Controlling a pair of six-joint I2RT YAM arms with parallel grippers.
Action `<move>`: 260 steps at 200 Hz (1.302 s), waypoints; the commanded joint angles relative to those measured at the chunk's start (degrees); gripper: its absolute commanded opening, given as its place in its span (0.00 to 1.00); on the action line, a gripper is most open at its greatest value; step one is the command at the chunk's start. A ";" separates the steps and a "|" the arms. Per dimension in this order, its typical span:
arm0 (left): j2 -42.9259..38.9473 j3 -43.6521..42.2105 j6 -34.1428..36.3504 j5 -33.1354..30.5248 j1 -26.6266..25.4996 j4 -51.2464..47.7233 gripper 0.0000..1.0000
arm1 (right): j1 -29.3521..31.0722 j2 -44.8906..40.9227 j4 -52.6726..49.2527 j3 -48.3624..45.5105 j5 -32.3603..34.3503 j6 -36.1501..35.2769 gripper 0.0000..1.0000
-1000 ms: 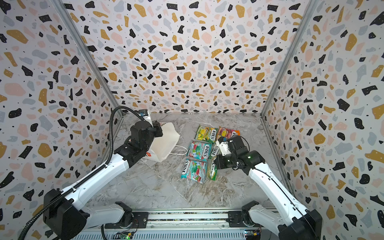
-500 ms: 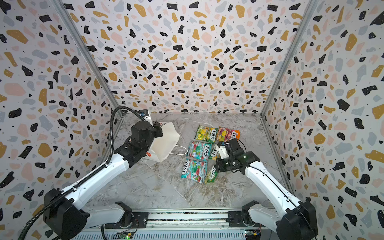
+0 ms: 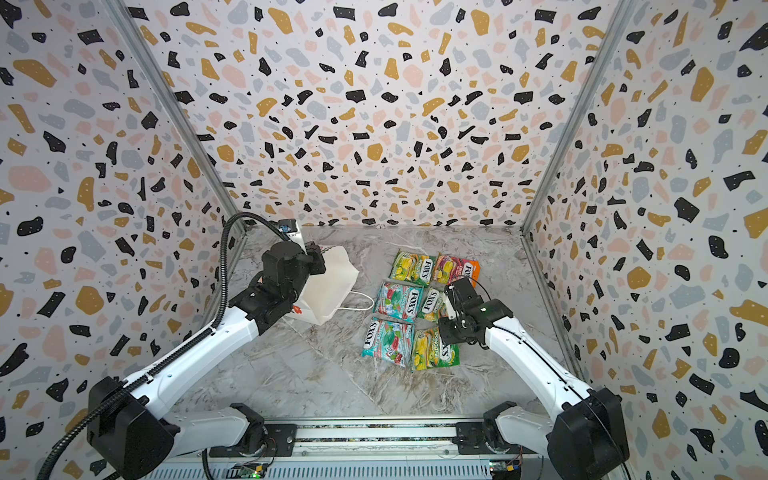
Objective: Take the snacks out of the paper bag
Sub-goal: 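Lower the green packet onto the table beside the teal packet, release, then set the empty paper bag upright on the table with the left gripper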
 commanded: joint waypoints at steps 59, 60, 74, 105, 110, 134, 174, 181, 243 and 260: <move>0.20 1.97 0.78 0.53 -0.06 1.33 0.00 | -0.11 0.86 -4.88 1.81 12.10 5.17 0.54; 0.15 1.95 0.78 0.54 -0.03 1.33 0.00 | -0.13 0.85 -4.93 1.81 12.26 5.21 0.54; 0.10 2.02 0.74 0.63 -0.02 1.33 0.00 | -0.10 0.50 -5.24 1.85 14.27 6.51 0.56; -0.01 1.98 0.78 0.72 -0.02 1.33 0.00 | -0.09 -1.78 -4.11 2.28 15.89 8.03 0.57; 0.02 1.94 0.78 0.69 -0.01 1.29 0.00 | -0.15 -2.24 -3.62 2.34 15.52 7.99 0.57; 0.08 2.13 0.51 1.30 -0.01 1.25 0.00 | -0.15 -3.84 -1.14 2.14 12.21 7.62 0.57; 0.54 3.17 -0.94 3.32 -0.01 0.73 0.00 | -0.86 -3.60 1.54 1.16 7.82 7.36 0.58; 0.63 3.42 -1.59 3.75 -0.01 0.82 0.00 | -1.01 -3.28 1.78 1.11 7.45 7.34 0.58; 3.66 9.73 -10.57 11.08 -0.01 -1.57 0.00 | -3.87 -2.70 4.14 -0.10 5.22 5.76 0.58; 4.27 11.01 -13.71 14.20 -0.01 -1.85 0.00 | -4.92 -2.84 4.77 -0.67 4.70 5.38 0.58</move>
